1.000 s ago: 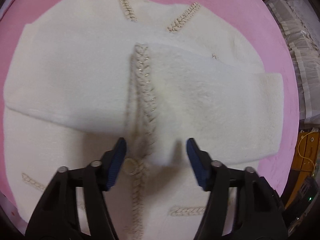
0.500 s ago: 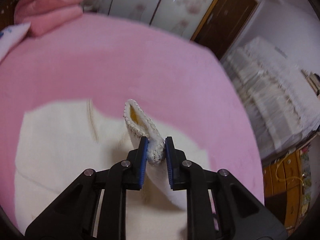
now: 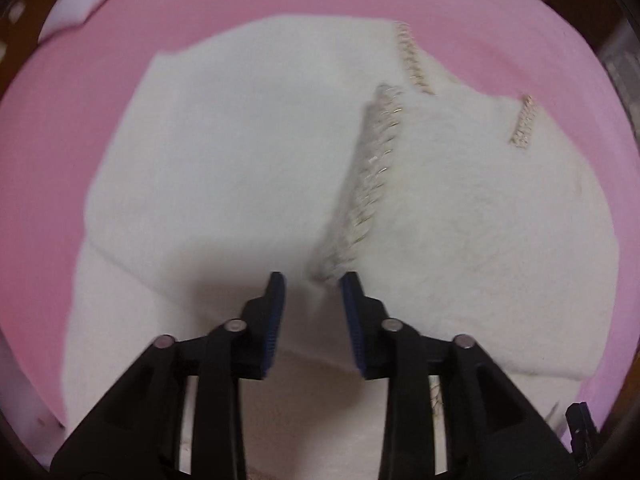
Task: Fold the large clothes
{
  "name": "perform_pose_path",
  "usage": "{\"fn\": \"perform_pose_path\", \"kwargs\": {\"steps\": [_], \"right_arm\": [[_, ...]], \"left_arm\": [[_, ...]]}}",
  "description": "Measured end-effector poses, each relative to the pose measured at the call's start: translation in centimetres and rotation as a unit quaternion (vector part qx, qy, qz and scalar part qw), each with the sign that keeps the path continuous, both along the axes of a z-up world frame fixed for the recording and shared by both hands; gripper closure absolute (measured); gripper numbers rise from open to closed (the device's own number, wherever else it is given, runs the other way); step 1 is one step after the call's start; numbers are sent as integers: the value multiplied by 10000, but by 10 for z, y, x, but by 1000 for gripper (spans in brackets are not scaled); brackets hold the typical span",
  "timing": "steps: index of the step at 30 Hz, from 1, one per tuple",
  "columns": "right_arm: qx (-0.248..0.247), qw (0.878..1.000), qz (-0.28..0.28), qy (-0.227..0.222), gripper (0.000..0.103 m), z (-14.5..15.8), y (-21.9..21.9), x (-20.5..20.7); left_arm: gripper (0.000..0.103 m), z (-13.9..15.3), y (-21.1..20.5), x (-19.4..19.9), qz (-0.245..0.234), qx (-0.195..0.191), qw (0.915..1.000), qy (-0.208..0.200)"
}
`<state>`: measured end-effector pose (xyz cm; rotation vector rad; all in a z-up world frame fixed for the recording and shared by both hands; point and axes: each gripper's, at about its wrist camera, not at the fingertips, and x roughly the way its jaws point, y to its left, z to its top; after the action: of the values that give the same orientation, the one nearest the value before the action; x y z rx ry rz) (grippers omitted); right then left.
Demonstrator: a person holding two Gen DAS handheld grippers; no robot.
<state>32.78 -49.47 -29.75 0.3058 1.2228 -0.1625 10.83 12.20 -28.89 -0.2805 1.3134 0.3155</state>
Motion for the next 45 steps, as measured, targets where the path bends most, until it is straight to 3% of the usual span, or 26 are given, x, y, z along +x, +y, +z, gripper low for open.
{"fn": "perform_pose_path", "kwargs": {"steps": [2, 4, 8, 9, 10, 13, 15, 16, 18, 20, 22, 25, 28, 30, 32, 35, 37, 39, 41, 43, 45], "right_arm": [[-78, 9999, 51, -146, 21, 5, -1, 0], [-157, 9990, 127, -395, 21, 14, -2, 0], [-369, 9943, 619, -783, 28, 30, 7, 14], [-252, 9927, 765, -895, 35, 35, 10, 18], [-101, 9913, 888, -965, 42, 39, 15, 23], [766, 9907, 909, -668, 58, 34, 36, 49], [1491, 9861, 730, -38, 76, 9, 44, 65], [1686, 9837, 598, 197, 81, -4, 50, 71], [1753, 9835, 180, 401, 89, -24, 46, 76], [1865, 9817, -52, 375, 96, -26, 27, 73], [1739, 9836, -355, 306, 100, -25, 3, 59], [1244, 9857, -1060, 407, 103, -22, -60, 27], [1845, 9705, -1541, 169, 103, -21, -104, -1], [1702, 9749, -1432, 60, 103, -10, -112, -4], [1557, 9816, -1079, -258, 103, 5, -106, 0], [2175, 9748, -343, -356, 103, 6, -81, 22], [2076, 9779, -61, -226, 103, -3, -58, 37], [1802, 9831, 330, -23, 103, -18, -36, 58], [1443, 9879, 511, -251, 103, -20, -32, 77], [1283, 9897, 317, -556, 103, -14, -50, 90], [989, 9925, -138, -707, 103, -7, -86, 105]], "left_arm": [[65, 9, 6, -11, 311, -122, 9994, -108], [65, 24, 0, -14, 165, -336, 9987, -343], [65, 66, -40, -3, -738, -425, 9902, -1109], [64, 72, -52, 3, -987, -391, 9864, -1258], [56, 76, -60, 11, -1115, -334, 9849, -1283], [49, 57, -83, 43, -1011, -89, 9913, -838], [49, 23, -91, 54, -908, -458, 9942, -352], [57, 8, -91, 62, -840, -524, 9951, -79], [66, -15, -86, 61, -615, -99, 9980, 108], [66, -17, -78, 56, -711, 21, 9973, -162], [69, -19, -73, 54, -895, 297, 9955, -116], [85, -21, -62, 51, -952, 302, 9950, -90], [87, -25, -59, 58, -716, 331, 9969, -21], [87, -18, -67, 63, -296, 393, 9987, 92], [87, -12, -78, 73, -295, -208, 9993, -28], [87, -14, -107, 97, -485, -1401, 9889, -59], [86, -20, -126, 116, -536, -1574, 9861, 52], [86, -24, -139, 131, -768, -1252, 9891, 80], [86, -27, -143, 145, -1116, -506, 9925, -12], [86, -36, -131, 159, -1276, 32, 9917, -167], [86, -40, -109, 169, -1174, 243, 9924, -286]]}}
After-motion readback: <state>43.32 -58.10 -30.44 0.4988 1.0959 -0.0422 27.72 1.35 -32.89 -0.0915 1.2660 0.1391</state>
